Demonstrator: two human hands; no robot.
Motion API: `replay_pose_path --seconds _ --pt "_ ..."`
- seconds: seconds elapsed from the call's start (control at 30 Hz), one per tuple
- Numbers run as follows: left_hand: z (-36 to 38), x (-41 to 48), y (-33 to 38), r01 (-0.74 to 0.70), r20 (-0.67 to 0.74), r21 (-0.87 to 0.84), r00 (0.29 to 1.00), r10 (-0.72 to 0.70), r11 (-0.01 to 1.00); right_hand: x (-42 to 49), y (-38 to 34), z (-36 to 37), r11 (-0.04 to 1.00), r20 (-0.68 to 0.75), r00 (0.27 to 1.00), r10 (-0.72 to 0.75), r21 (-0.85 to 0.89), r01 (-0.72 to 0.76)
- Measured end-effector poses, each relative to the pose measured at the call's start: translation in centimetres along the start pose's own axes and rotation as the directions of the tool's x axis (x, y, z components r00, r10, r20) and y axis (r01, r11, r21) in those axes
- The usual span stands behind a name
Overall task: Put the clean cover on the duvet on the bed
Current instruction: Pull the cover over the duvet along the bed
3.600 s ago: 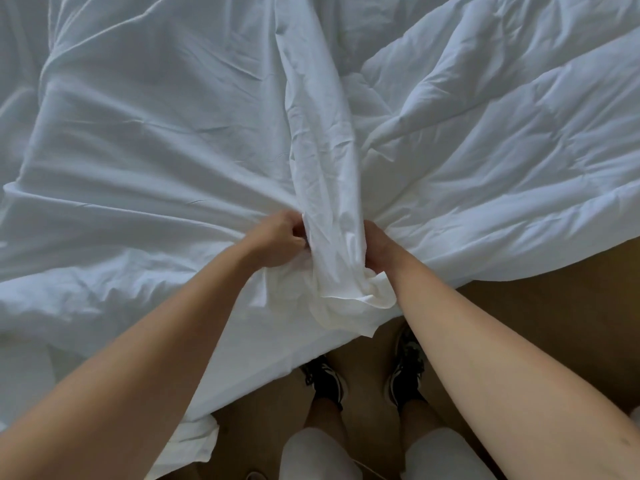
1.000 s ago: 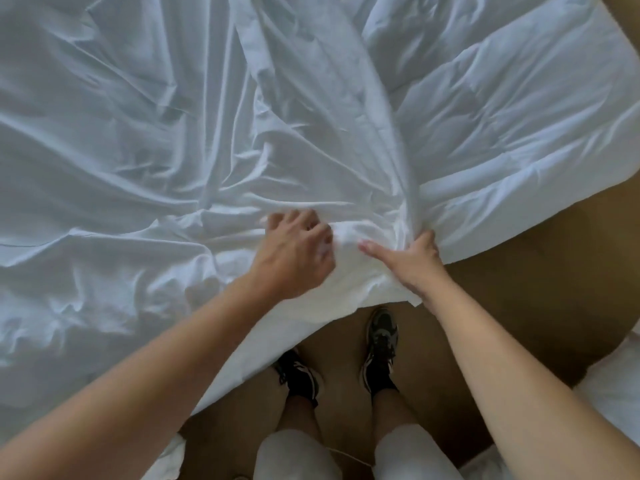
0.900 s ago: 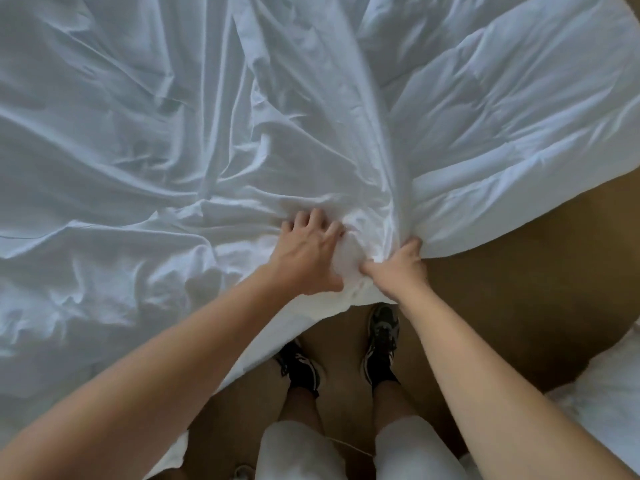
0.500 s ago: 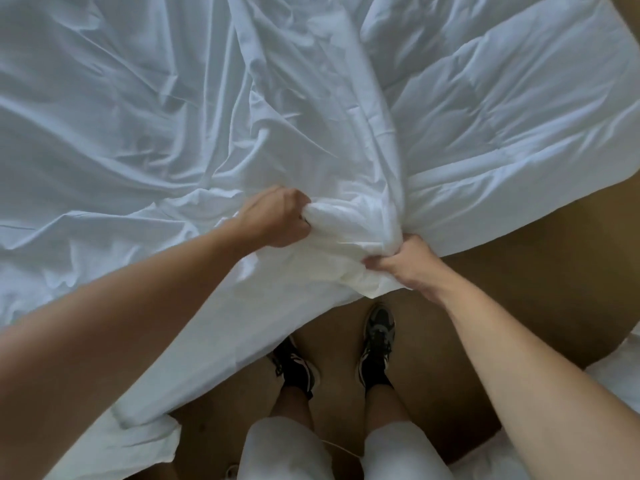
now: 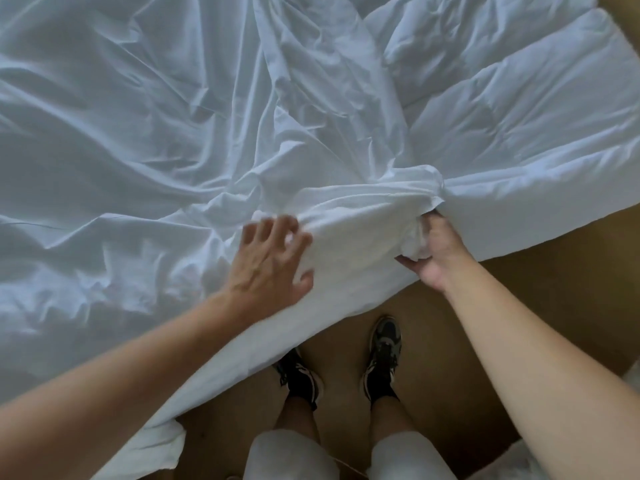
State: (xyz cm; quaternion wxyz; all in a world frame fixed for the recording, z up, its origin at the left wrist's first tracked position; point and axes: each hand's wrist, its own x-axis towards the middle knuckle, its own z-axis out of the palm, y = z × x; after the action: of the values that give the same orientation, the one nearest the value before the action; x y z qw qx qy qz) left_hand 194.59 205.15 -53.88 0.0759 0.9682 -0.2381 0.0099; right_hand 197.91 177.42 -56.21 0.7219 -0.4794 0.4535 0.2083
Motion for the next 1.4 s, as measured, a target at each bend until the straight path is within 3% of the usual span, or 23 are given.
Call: replay_pose_path --seconds 0.1,0.23,0.3,0.4,0.5,0.57,0.6,0.67,0.73,0.83,1.0,1.1,1.17,1.4 --pt "2.6 -3.1 0.0 0.069 0.173 0.101 0.981 -0.086 0.992 -0.1 0.9 1.6 0.999 0.081 0.997 0.018 -0.031 -0.015" --pt "4.3 0.5 -1.2 0.226 0.129 0.144 0.961 -0.244 0.964 0.2 2.2 2.9 0.992 0.328 0.941 0.084 -0.117 -0.048" --pt "4.1 3.4 -2.1 0.266 0.188 0.164 0.937 -0.294 0.950 0.1 1.9 2.7 0.992 0.454 0.883 0.120 -0.091 -0.088" --pt "3.0 6.9 -3.5 0.245 0.311 0.114 0.912 -0.269 0.963 0.5 1.4 1.4 0.978 0.599 0.799 0.054 0.131 -0.164" --pt "1.8 9.4 -4.9 0.320 0.331 -0.004 0.894 -0.301 0.947 0.4 1.5 0.6 0.847 0.678 0.683 -0.272 0.506 -0.165" --pt "1.4 10.6 -5.8 0.352 0.396 -0.011 0.861 -0.320 0.936 0.1 1.8 1.3 0.820 0.673 0.664 -0.324 0.550 -0.157" --pt "1.3 11.1 -6.0 0.363 0.442 -0.024 0.840 -0.315 0.932 0.0 2.1 1.9 0.873 0.663 0.697 -0.273 0.476 -0.111" --pt "1.3 11.7 -6.2 0.380 0.526 -0.081 0.801 -0.284 0.921 -0.3 2.7 3.8 0.986 0.618 0.774 -0.138 0.161 0.048" --pt "1.5 12.1 -6.5 0.388 0.568 -0.128 0.783 -0.253 0.913 -0.3 2.8 6.1 0.976 0.501 0.856 -0.126 -0.090 0.197" --pt "1.3 12.5 -7.1 0.399 0.629 -0.172 0.748 -0.212 0.901 0.5 2.8 7.7 0.959 0.366 0.906 -0.213 -0.099 0.266" --pt "0.7 12.2 -6.9 0.285 0.716 -0.175 0.694 -0.077 0.943 1.4 4.6 8.0 0.872 0.245 0.910 -0.333 -0.287 0.397" --pt "0.1 12.5 -7.5 0.207 0.727 -0.202 0.687 0.005 0.957 1.8 5.1 7.2 0.819 0.308 0.878 -0.367 -0.340 0.462" --pt "-0.2 12.8 -7.7 0.183 0.710 -0.190 0.704 0.006 0.965 2.3 5.1 6.1 0.771 0.358 0.872 -0.333 -0.430 0.471" --pt "0.9 11.0 -7.0 0.173 0.581 -0.172 0.813 -0.042 0.970 4.2 5.1 3.4 0.659 0.295 0.893 -0.340 -0.603 0.450"
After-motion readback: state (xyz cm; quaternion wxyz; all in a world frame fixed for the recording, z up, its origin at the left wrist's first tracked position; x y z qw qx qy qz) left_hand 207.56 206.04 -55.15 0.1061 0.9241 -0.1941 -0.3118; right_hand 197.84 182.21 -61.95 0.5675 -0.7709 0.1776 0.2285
